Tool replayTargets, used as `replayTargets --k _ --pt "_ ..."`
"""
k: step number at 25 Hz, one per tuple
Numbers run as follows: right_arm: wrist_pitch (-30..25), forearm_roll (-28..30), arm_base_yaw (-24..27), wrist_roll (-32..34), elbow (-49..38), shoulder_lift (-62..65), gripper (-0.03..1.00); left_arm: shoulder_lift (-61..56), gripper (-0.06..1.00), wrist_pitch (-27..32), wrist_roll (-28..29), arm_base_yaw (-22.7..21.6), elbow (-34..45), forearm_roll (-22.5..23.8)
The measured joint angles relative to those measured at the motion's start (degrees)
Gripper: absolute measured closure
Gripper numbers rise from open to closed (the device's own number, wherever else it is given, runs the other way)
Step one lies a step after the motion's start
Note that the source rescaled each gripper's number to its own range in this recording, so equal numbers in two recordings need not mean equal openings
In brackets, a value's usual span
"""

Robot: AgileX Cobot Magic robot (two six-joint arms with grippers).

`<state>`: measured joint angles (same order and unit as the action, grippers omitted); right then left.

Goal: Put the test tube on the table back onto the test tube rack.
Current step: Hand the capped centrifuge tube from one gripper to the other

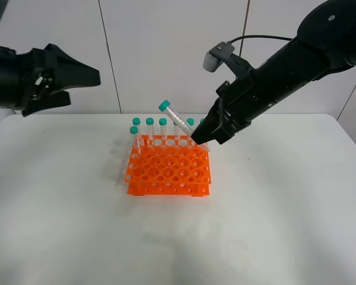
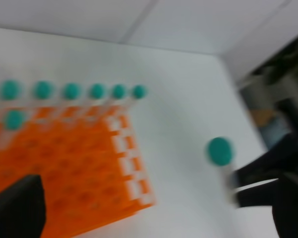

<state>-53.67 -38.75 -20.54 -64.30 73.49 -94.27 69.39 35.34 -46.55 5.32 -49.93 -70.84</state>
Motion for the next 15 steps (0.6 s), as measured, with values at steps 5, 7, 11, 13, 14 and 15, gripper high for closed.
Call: replayTargets --k 5,7,11,13,14,15 --pt "0.64 0.00 0.00 0.00 0.00 0.00 0.94 7.40 -0.06 -0.21 -11.26 5.26 0.00 -18.29" --pt "0.64 0.00 0.00 0.00 0.00 0.00 0.94 9.87 -0.06 -0.21 -14.31 7.06 0.00 -23.45" --pt "0.73 -0.07 0.00 0.00 0.00 0.00 0.94 13.74 -0.06 -0.26 -18.74 10.41 -0.13 -27.45" --pt "0.73 -0.07 0.00 0.00 0.00 0.00 0.94 15.36 -0.06 -0.21 -19.23 11.73 -0.70 -27.87" --pt "0.78 -0.07 0.00 0.00 0.00 0.00 0.94 16.11 -0.06 -0.21 -19.28 12.42 -1.10 -27.99" --pt "0.78 -0.07 0.00 0.00 0.00 0.00 0.94 16.85 -0.06 -0.21 -19.40 13.13 -1.44 -28.03"
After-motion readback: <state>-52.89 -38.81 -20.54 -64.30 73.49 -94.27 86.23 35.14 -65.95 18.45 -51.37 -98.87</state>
